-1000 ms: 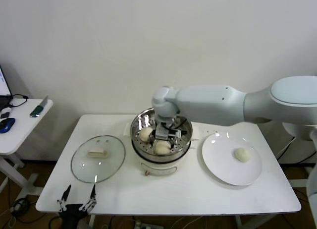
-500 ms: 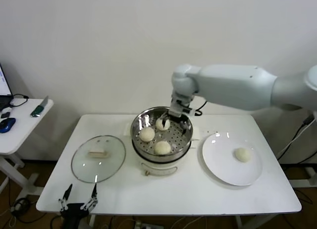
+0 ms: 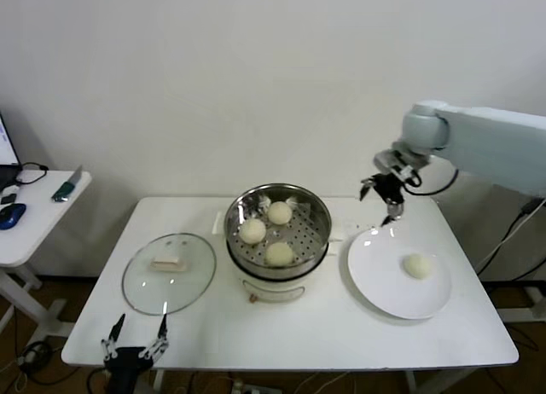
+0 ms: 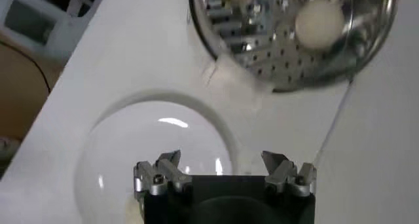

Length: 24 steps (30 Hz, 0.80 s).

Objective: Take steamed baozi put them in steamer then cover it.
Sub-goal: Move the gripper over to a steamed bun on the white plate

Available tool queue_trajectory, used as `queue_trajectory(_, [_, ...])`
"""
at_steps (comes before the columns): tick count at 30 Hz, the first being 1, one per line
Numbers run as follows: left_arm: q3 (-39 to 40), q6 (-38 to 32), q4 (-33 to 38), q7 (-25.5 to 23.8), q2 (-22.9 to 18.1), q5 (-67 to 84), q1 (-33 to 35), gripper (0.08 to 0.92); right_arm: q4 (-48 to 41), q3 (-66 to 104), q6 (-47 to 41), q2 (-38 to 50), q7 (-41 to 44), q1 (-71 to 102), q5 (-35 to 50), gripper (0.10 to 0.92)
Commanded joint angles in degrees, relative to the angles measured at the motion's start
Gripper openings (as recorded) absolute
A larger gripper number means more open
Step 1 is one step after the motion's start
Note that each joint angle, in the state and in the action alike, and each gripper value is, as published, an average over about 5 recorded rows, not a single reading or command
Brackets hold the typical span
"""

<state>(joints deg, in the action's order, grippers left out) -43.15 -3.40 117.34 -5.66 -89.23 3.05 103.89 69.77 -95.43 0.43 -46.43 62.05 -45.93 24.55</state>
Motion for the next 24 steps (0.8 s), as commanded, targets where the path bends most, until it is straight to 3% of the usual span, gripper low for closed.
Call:
queue_trajectory(1, [-0.1,0.1,0.0,-0.1,0.0,0.0,0.0,0.823,-3.7,5.2,-5.8,10.7,-1.4,11.6,-6.7,0.823])
queue_trajectory(12, [-0.2,0.1,-0.1,0.0,-0.4,-0.2,0.2,0.823,-11.3,15.1,-4.2,7.6,-2.0,23.7,-16.8,0.823])
queue_trajectory(24, [-0.4,-0.1,-0.2,0.0,-0.6,-0.3,0.7,0.823,-17.6,23.3,-3.6,3.3,-2.9,32.0,-21.6,0.823])
